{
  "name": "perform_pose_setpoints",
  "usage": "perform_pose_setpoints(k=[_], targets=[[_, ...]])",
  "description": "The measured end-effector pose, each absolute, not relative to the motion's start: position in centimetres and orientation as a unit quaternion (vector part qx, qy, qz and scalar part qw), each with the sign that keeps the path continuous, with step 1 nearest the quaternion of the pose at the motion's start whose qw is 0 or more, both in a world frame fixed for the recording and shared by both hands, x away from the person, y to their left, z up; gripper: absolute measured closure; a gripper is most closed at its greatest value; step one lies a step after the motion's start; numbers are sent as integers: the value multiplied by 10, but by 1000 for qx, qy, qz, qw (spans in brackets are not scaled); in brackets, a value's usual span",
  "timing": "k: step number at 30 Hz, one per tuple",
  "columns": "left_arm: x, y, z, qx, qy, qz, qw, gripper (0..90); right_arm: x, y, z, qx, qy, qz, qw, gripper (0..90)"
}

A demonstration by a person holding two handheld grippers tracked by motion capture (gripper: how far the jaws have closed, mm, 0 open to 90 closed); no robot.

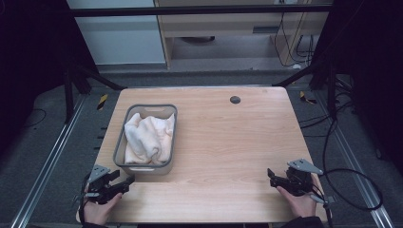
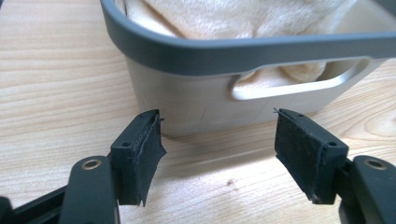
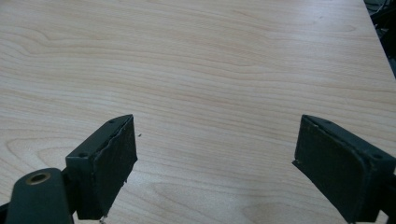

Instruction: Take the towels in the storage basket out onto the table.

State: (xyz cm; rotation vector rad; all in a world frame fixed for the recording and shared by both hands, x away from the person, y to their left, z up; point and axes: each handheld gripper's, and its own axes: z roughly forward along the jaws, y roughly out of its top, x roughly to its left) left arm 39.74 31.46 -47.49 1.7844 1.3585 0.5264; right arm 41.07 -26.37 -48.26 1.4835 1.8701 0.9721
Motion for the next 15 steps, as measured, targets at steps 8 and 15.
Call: perform_pose_setpoints(k=[8,15], targets=[[393,313,-468,704,530,218,419,296,410,-268,-483,555,695,363,276,130],[389,318,-457,689,526,234,440,274,410,-270,-484,558,693,366,273,126]])
